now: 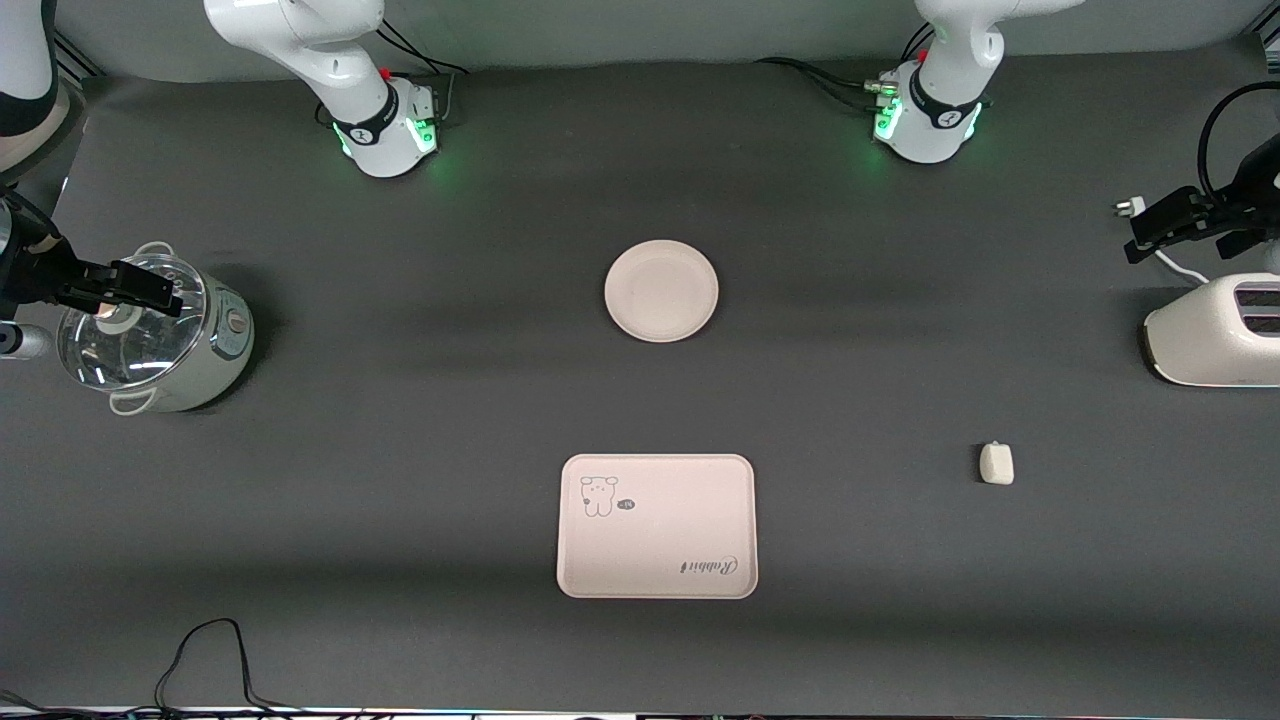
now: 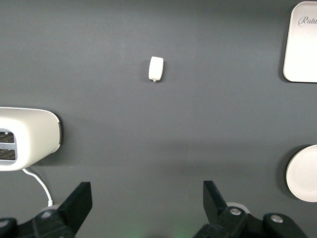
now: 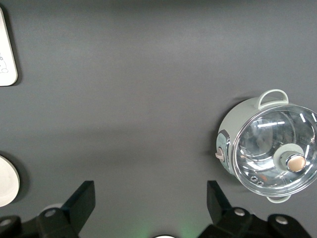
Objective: Place bun in plate and plate on tray
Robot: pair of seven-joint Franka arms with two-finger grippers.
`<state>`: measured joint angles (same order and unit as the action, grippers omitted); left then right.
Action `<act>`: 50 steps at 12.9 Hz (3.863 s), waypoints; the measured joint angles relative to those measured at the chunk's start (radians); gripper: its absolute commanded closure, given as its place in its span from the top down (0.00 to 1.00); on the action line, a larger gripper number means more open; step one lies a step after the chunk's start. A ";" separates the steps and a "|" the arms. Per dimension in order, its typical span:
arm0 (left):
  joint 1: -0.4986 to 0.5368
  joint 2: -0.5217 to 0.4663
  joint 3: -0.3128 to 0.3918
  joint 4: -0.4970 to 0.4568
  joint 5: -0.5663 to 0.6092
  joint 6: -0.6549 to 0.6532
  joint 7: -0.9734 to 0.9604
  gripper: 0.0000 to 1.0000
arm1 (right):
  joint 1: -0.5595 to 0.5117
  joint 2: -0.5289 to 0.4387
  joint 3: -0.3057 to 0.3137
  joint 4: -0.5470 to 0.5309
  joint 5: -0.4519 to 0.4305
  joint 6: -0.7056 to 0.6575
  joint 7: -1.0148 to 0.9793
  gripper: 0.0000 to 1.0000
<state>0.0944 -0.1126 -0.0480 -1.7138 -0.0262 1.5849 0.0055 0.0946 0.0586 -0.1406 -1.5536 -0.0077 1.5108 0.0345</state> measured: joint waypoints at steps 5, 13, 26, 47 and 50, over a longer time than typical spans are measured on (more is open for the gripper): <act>0.000 0.013 0.000 -0.001 0.000 0.004 0.001 1.00 | 0.000 0.000 0.000 -0.001 0.000 0.000 0.000 1.00; -0.003 0.291 -0.011 -0.148 0.009 0.472 0.011 1.00 | 0.000 0.001 0.000 -0.003 0.000 0.000 0.000 1.00; -0.023 0.736 -0.010 -0.251 0.102 1.150 0.051 0.50 | 0.000 0.001 0.000 -0.004 0.000 0.000 0.000 1.00; -0.263 0.283 -0.306 -0.175 0.093 0.473 -0.758 0.07 | 0.000 0.001 -0.003 -0.004 0.000 0.001 -0.033 1.00; -0.299 0.293 -0.463 -0.178 0.093 0.490 -0.943 0.09 | 0.000 0.001 -0.003 -0.004 0.000 0.001 -0.033 1.00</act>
<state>-0.2046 0.1808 -0.5113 -1.8918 0.0672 2.0744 -0.9374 0.0942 0.0599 -0.1441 -1.5572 -0.0077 1.5116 0.0016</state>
